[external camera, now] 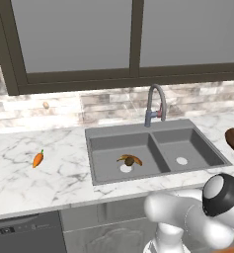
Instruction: There is a mixed pile of frozen fruits and vegetables on the counter. Locate all the frozen vegetables and place the items in a bowl on the counter. Take all the frozen fruits and defrost them in a running sink.
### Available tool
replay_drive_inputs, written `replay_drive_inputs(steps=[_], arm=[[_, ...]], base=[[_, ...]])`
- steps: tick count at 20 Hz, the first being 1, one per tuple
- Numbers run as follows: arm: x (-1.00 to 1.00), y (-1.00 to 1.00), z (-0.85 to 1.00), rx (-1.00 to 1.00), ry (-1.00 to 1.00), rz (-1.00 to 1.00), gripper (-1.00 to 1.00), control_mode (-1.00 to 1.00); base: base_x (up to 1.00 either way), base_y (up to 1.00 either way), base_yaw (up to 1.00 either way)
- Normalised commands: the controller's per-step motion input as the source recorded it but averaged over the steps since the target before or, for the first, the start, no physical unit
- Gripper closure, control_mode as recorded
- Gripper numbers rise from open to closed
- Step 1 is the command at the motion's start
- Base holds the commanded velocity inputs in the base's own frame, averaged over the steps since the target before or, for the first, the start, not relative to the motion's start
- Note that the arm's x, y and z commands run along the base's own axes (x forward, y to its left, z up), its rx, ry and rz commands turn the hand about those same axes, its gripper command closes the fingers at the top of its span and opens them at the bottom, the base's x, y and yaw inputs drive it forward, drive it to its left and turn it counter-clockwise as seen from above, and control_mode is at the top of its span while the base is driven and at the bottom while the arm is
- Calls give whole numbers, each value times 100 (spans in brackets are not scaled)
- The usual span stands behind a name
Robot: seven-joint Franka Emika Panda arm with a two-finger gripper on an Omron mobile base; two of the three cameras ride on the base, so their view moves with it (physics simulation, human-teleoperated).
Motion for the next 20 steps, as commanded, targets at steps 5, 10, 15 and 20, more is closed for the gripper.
replay_drive_inputs(steps=[5,10,15,20], arm=[[11,-20,-33,0,0,1,100,-100],[19,-21,-21,0,0,0,100,-100],[26,-21,-2,-1,-4,1,100,-100],[21,-23,-7,-4,-8,3,100,-100]], base=[[0,0,0],[0,0,0],[0,0,0],[0,0,0]])
